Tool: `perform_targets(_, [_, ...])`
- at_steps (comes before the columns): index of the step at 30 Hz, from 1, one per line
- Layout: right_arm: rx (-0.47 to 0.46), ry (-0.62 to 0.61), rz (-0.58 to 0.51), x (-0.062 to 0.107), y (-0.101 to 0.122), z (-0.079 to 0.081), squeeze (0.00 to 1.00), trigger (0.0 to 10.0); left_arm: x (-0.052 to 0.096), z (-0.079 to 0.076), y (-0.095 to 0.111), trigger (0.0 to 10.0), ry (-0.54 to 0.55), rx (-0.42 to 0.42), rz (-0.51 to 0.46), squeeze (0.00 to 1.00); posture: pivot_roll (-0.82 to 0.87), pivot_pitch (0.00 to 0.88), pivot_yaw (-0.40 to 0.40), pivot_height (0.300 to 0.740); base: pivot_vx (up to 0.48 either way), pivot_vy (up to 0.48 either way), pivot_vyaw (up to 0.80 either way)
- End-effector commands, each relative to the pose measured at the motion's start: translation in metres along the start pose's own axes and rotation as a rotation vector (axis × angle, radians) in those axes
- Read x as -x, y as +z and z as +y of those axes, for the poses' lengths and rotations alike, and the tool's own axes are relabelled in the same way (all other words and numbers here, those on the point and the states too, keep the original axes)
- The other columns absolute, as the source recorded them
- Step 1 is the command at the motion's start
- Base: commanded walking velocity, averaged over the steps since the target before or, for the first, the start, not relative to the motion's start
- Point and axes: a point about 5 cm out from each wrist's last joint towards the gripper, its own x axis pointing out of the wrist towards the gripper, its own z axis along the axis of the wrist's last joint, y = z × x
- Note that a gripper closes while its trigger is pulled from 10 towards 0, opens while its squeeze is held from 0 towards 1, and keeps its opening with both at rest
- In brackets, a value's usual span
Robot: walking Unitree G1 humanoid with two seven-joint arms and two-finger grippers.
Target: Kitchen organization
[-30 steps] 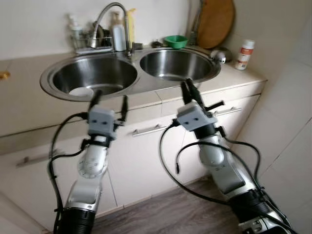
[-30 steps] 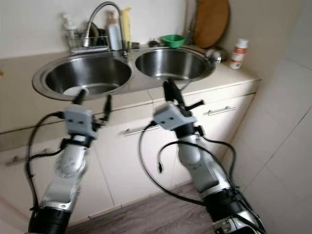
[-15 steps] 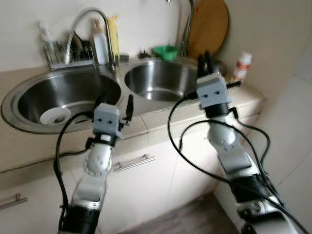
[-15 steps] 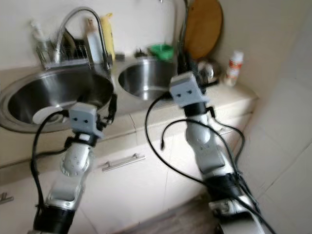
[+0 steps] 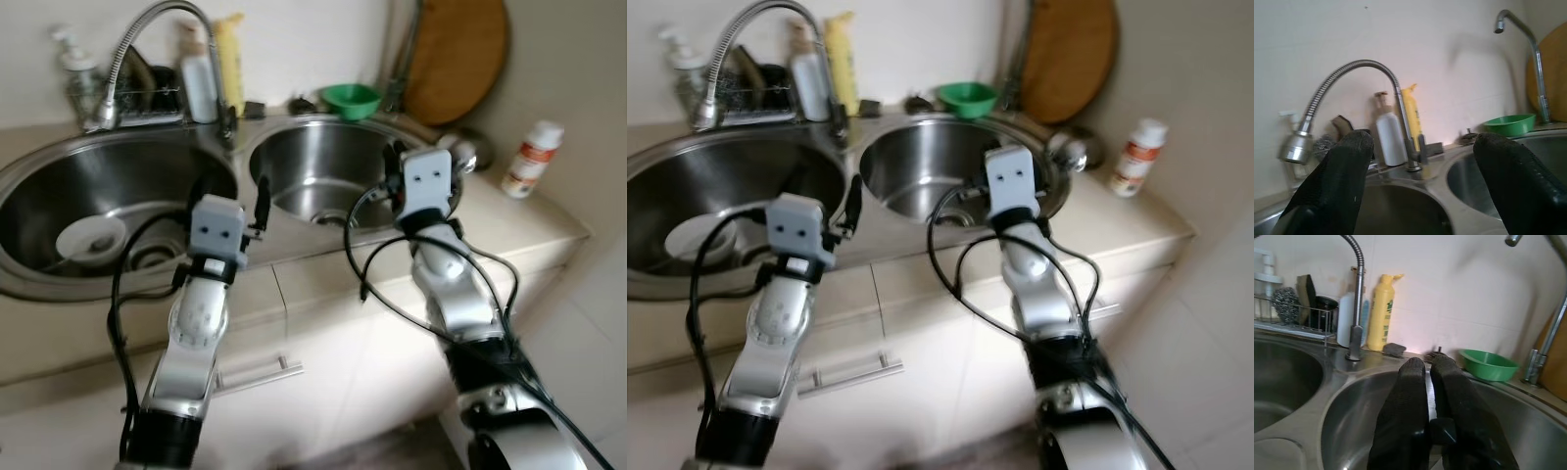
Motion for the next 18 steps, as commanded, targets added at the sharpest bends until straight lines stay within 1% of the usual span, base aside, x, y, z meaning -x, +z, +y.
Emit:
perform_targets(1, [-0.009, -0.046, 0.011, -0.002, -0.001, -0.018, 0.00, 10.0, -0.002, -0.009, 0.005, 10.0, -0.021, 0.006, -0.018, 0.00, 0.08, 0.000, -0.035, 0.740, 0.000, 0.000, 0.00])
perform_targets(3, [0.010, -0.048, 0.029, -0.004, -0.003, -0.020, 0.00, 10.0, -0.002, -0.009, 0.005, 10.0, -0.024, 0.005, -0.018, 0.00, 0.09, 0.000, -0.036, 0.740, 0.000, 0.000, 0.00])
perform_targets(7, [0.027, -0.041, 0.140, -0.007, -0.019, -0.022, 0.00, 10.0, -0.001, -0.010, 0.004, 10.0, -0.031, -0.001, -0.007, 0.00, 0.10, 0.000, -0.043, 0.740, 0.000, 0.000, 0.00])
perform_targets(8, [0.028, -0.048, 0.142, -0.007, -0.020, -0.023, 0.00, 10.0, -0.001, -0.010, 0.004, 10.0, -0.032, -0.001, -0.006, 0.00, 0.10, 0.000, -0.043, 0.740, 0.000, 0.000, 0.00])
perform_targets(9, [0.025, -0.064, 0.146, -0.006, -0.020, -0.025, 0.33, 10.0, 0.000, -0.010, 0.004, 10.0, -0.033, -0.002, -0.003, 0.00, 0.10, 0.000, -0.043, 0.740, 0.000, 0.000, 0.00])
perform_targets(10, [0.009, -0.076, 0.150, -0.006, -0.022, -0.027, 0.69, 10.0, 0.000, -0.010, 0.003, 10.0, -0.033, -0.003, 0.001, 0.00, 0.10, 0.000, -0.043, 0.740, 0.000, 0.000, 0.00])
perform_targets(11, [0.009, -0.076, 0.150, -0.006, -0.022, -0.027, 0.69, 10.0, 0.000, -0.010, 0.003, 10.0, -0.033, -0.003, 0.001, 0.00, 0.10, 0.000, -0.043, 0.740, 0.000, 0.000, 0.00])
perform_targets(12, [0.003, -0.075, 0.145, -0.006, -0.022, -0.027, 1.00, 10.0, 0.000, -0.010, 0.002, 10.0, -0.032, -0.004, 0.004, 0.00, 0.10, 0.000, -0.045, 0.740, 0.000, 0.000, 0.00])
perform_targets(18, [-0.073, -0.094, 0.086, -0.003, -0.018, -0.030, 1.00, 10.0, 0.001, -0.013, -0.003, 10.0, -0.044, -0.005, 0.041, 0.00, 0.09, 0.000, -0.039, 0.740, 0.000, 0.000, 0.00])
